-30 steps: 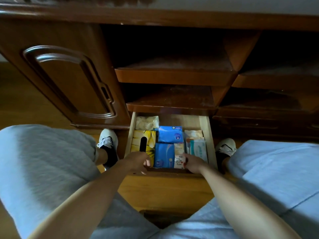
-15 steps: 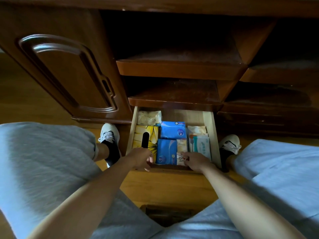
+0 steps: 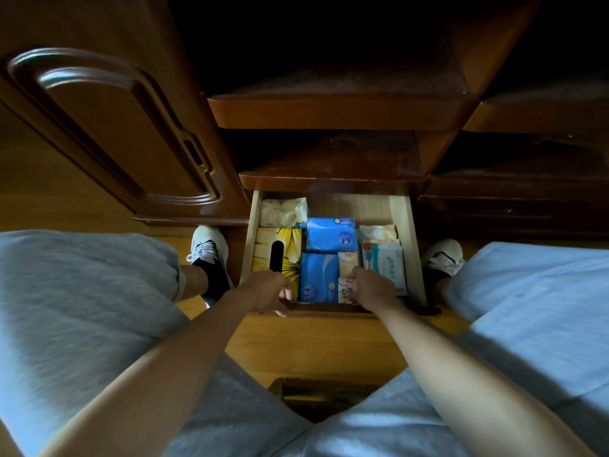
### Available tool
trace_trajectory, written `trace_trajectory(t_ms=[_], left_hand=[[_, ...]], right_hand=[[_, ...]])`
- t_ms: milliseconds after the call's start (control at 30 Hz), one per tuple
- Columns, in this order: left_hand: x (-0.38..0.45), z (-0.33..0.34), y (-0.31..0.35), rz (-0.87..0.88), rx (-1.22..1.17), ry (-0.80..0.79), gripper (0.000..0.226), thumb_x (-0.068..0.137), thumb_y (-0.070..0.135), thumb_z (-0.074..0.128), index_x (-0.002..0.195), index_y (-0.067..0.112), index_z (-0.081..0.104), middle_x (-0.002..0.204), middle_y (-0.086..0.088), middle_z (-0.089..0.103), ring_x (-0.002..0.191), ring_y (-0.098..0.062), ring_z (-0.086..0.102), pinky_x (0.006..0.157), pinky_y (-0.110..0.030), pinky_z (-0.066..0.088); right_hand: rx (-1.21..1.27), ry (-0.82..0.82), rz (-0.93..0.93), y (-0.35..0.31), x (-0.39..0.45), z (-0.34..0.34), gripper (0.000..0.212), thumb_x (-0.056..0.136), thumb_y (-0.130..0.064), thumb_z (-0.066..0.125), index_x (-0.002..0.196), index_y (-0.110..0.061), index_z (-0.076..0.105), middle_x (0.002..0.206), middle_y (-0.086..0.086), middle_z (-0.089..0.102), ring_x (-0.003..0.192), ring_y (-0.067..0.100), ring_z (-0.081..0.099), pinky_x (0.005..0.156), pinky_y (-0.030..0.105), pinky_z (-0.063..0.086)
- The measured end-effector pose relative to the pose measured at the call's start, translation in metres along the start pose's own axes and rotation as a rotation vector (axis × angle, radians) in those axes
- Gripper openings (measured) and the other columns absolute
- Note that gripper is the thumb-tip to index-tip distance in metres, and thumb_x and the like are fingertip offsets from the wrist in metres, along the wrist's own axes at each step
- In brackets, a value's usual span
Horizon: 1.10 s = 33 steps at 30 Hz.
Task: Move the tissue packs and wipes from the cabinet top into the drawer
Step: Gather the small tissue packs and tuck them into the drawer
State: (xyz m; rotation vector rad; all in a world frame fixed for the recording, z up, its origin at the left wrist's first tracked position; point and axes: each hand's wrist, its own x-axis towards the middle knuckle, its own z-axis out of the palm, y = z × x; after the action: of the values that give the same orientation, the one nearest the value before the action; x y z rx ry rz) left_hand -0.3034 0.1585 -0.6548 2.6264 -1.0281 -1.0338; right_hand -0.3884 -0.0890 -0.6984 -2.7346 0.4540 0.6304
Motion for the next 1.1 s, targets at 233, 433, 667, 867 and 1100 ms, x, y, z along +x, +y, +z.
trace_trajectory(t_ms=[233,433,667,867,1100], left_hand=[[-0.001,0.004,0.000,0.014,0.029,0.052,0.030,0.075,0.042,0.084,0.100,0.029,0.073,0.090,0.014,0.065,0.081,-0.007,0.057,0.059,-0.025,0.040],[0.001,0.009,-0.002,0.045,0.064,0.081,0.026,0.075,0.047,0.082,0.093,0.034,0.068,0.082,0.019,0.058,0.082,-0.007,0.060,0.059,-0.026,0.040],[-0.001,0.007,0.001,0.038,0.084,0.096,0.023,0.077,0.043,0.079,0.095,0.032,0.069,0.088,0.015,0.065,0.085,-0.009,0.062,0.065,-0.028,0.044],[-0.003,0.008,0.003,0.045,0.146,0.129,0.025,0.080,0.045,0.078,0.101,0.034,0.070,0.096,0.015,0.069,0.094,-0.010,0.065,0.067,-0.028,0.043],[-0.005,0.011,0.012,0.144,0.471,0.141,0.026,0.094,0.037,0.065,0.118,0.028,0.067,0.110,0.007,0.066,0.098,-0.020,0.065,0.076,-0.038,0.049]], right_hand=[[0.025,0.169,0.105,0.042,-0.019,-0.023,0.045,0.100,-0.046,0.055,0.138,-0.025,0.044,0.127,0.003,0.067,0.108,0.023,0.068,0.073,0.033,0.054],[0.061,0.095,-0.057,0.073,-0.063,-0.034,0.028,0.091,-0.065,0.057,0.104,-0.041,0.051,0.107,-0.015,0.067,0.081,0.001,0.060,0.062,0.017,0.045],[-0.176,0.042,-0.262,0.059,-0.059,-0.020,0.048,0.091,-0.057,0.065,0.132,-0.035,0.057,0.138,-0.010,0.053,0.116,0.013,0.063,0.096,0.034,0.056],[-0.287,0.026,-0.268,0.060,-0.053,-0.020,0.048,0.093,-0.053,0.065,0.136,-0.033,0.056,0.140,-0.008,0.055,0.123,0.016,0.060,0.097,0.035,0.054],[-0.405,-0.017,-0.306,0.060,-0.054,-0.018,0.049,0.102,-0.048,0.053,0.147,-0.030,0.047,0.152,-0.004,0.046,0.138,0.022,0.050,0.102,0.041,0.053]])
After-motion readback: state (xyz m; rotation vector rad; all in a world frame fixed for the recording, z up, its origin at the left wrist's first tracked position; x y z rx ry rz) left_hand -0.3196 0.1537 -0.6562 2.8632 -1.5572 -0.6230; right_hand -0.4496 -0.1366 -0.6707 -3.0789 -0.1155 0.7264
